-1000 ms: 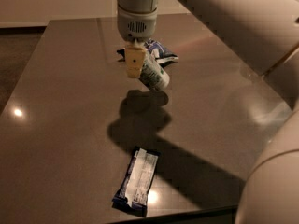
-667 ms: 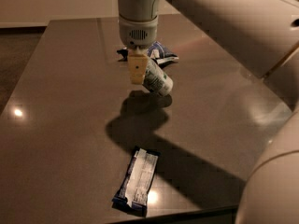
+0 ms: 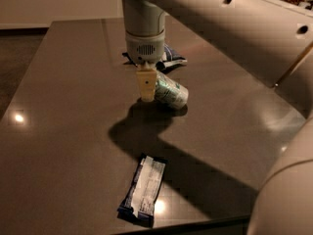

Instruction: Knock 7up can over

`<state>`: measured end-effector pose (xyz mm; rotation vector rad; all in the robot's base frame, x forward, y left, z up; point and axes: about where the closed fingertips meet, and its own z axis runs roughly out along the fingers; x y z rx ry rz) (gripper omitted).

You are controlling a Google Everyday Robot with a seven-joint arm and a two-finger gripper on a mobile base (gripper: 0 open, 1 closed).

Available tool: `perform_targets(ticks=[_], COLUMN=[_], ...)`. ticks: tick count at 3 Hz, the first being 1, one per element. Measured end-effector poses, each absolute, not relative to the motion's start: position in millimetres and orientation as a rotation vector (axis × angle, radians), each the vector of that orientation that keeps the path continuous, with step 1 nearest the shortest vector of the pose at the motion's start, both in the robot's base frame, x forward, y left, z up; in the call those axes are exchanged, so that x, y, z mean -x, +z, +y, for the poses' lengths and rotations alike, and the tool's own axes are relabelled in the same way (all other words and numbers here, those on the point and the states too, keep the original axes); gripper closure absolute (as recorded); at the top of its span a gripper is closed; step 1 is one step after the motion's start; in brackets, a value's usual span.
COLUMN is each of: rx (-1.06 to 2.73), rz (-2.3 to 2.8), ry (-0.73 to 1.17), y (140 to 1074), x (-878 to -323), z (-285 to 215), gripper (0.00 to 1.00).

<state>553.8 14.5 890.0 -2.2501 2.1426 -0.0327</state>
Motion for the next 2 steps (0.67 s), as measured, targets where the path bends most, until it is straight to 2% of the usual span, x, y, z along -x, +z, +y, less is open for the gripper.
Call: perform_targets(ticks=[1,2], rx=[2.209,2.207], rz=[2.103,2.101], ry=[-0.040,-0.040], y=[891.0,891.0], x=[-564.0,-564.5], z=[23.9,24.3], gripper=[0.00,0.00])
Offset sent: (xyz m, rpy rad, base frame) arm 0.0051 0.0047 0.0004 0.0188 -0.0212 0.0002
